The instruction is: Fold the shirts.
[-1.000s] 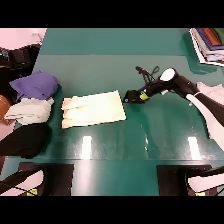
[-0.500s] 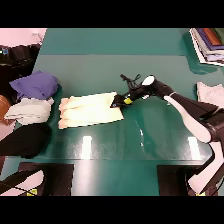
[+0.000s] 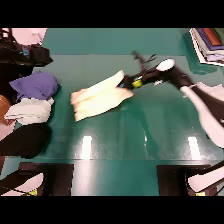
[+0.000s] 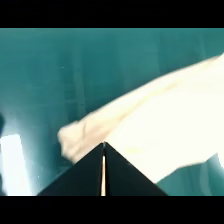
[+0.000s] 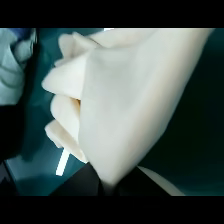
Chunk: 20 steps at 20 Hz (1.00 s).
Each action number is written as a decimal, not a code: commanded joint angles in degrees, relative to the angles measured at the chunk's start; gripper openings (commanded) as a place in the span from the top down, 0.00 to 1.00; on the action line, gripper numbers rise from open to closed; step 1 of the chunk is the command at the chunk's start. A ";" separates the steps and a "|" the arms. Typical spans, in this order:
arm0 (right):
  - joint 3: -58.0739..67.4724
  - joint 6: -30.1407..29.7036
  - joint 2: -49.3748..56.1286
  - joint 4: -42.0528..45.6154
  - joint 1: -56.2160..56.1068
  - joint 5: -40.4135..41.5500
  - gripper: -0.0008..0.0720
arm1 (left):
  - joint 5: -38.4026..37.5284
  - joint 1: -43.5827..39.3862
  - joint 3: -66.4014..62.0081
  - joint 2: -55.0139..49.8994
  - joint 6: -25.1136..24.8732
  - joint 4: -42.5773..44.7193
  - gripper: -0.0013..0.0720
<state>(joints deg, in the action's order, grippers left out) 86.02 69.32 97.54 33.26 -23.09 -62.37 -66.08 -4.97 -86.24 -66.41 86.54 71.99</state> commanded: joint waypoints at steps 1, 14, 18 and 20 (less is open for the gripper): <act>-4.17 0.42 -9.84 1.57 14.40 0.70 0.97 | 1.16 -5.55 0.00 0.00 0.11 -0.09 0.95; -7.58 2.56 -19.82 12.85 58.21 6.34 0.97 | 5.66 -11.78 0.00 0.00 5.18 -0.61 0.95; -0.57 2.56 -19.82 12.87 58.40 9.57 0.97 | 5.42 -11.78 0.00 0.00 5.25 -0.63 0.95; 4.20 2.67 -19.85 13.05 58.73 8.63 0.97 | 5.40 -11.78 0.00 0.00 5.20 -0.61 0.95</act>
<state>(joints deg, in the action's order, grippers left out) 85.06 71.88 77.76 46.00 34.59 -54.72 -60.80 -16.69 -86.24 -66.41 91.59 71.37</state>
